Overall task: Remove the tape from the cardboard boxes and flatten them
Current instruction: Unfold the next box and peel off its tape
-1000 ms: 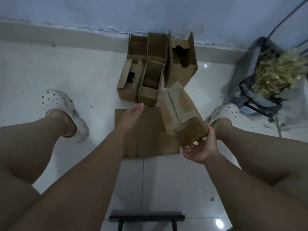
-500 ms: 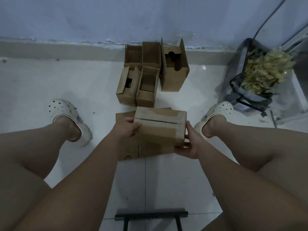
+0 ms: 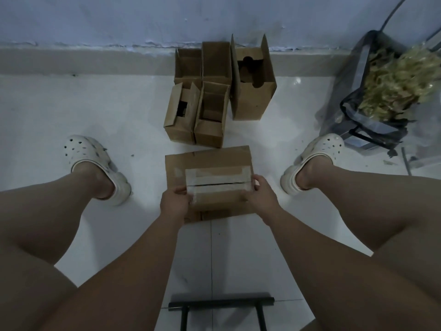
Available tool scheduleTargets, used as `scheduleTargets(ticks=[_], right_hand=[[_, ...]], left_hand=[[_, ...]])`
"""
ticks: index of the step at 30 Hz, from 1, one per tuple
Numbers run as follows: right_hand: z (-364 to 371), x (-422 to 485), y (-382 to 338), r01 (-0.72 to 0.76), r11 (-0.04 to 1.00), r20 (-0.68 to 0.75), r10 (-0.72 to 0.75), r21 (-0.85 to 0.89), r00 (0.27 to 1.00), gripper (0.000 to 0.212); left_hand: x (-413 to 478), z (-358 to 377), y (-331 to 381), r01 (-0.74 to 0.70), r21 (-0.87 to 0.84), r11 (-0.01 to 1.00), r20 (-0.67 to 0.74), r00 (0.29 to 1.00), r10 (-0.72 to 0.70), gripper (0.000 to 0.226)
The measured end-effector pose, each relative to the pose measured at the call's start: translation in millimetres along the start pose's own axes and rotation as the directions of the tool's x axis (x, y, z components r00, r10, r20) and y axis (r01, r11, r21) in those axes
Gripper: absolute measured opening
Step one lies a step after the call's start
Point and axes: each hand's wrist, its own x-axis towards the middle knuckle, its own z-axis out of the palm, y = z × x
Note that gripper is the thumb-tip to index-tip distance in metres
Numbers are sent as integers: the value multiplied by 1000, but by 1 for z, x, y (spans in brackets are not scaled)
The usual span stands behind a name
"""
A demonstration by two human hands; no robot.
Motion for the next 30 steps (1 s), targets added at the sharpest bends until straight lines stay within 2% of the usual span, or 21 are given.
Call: scheduleTargets(ticks=[2, 3, 5, 7, 12, 14, 17, 20, 23, 27, 30], right_hand=[[6, -2, 3, 85, 970, -25, -93, -229, 995, 76], [9, -3, 4, 128, 917, -40, -154, -378, 987, 81], [14, -7, 6, 217, 743, -4, -283, -633, 959, 88], [20, -7, 5, 317, 587, 115, -355, -745, 928, 90], [30, -2, 1, 400, 433, 267, -336, -808, 903, 73], [32, -2, 4, 417, 356, 304, -333, -836, 893, 75], [39, -7, 5, 406, 312, 309, -316, -859, 897, 79], [51, -12, 1, 362, 298, 293, -254, -883, 922, 81], [59, -13, -3, 308, 323, 253, -202, -895, 946, 83], [62, -15, -5, 314, 304, 254, -221, -899, 942, 80], [59, -14, 0, 421, 224, 346, -309, -879, 886, 76]], left_hand=[[4, 1, -2, 37, -71, 997, 20, 999, -35, 38], [6, 1, -2, 44, -87, 995, 34, 999, -41, 38], [10, 2, -1, 54, -101, 993, 63, 997, -48, 38], [13, 2, -2, 81, -120, 989, 100, 993, -70, 39], [21, -1, -4, 220, -301, 928, 239, 959, -150, 25], [23, 0, -5, 269, -412, 871, 253, 952, -174, 11], [26, 3, -9, 347, -466, 814, 272, 931, -242, 11], [26, 4, -10, 411, -403, 818, 286, 905, -314, 7], [26, 7, -8, 403, -340, 850, 258, 909, -328, 15], [27, 12, -7, 309, -247, 918, 169, 947, -273, 10], [29, 17, -6, 201, -93, 975, 110, 976, -190, 15]])
